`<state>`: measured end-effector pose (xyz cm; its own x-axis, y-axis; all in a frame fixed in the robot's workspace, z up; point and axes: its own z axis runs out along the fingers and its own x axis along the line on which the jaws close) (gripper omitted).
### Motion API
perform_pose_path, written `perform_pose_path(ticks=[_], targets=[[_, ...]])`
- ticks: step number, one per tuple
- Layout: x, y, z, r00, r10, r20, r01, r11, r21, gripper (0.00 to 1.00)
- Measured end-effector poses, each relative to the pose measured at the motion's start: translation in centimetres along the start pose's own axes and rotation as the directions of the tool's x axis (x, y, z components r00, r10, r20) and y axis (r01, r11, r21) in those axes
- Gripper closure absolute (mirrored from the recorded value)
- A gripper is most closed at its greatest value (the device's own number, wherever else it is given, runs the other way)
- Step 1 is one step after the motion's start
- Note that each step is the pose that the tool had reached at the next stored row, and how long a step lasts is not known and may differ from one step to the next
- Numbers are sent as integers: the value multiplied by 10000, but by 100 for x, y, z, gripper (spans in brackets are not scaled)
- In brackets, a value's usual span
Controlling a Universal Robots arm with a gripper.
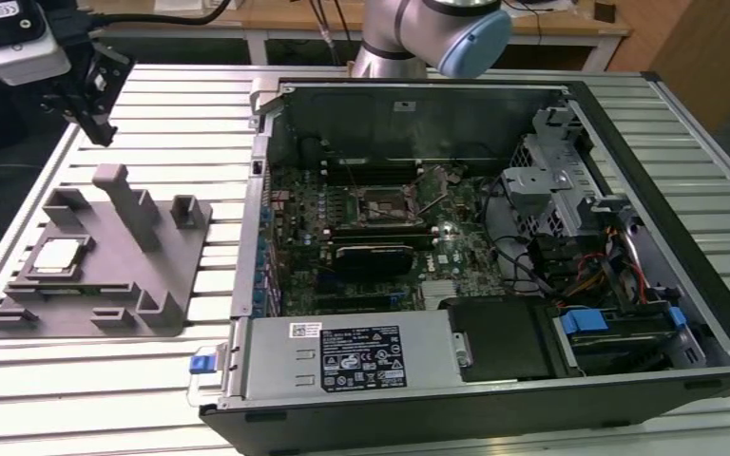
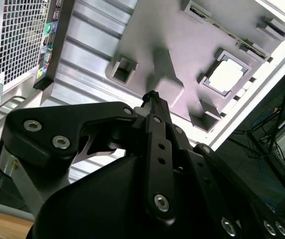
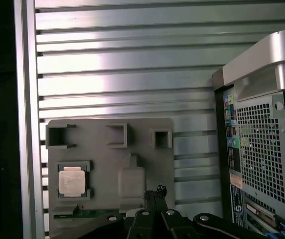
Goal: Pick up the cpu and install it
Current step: 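Reach for the cpu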
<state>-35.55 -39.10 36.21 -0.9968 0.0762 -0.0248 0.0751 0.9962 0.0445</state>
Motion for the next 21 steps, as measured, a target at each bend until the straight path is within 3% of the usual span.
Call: perform_pose_path(ticks=[21], targets=[[253,-86,144,10000,1,-1,-1,10000,1,89]])
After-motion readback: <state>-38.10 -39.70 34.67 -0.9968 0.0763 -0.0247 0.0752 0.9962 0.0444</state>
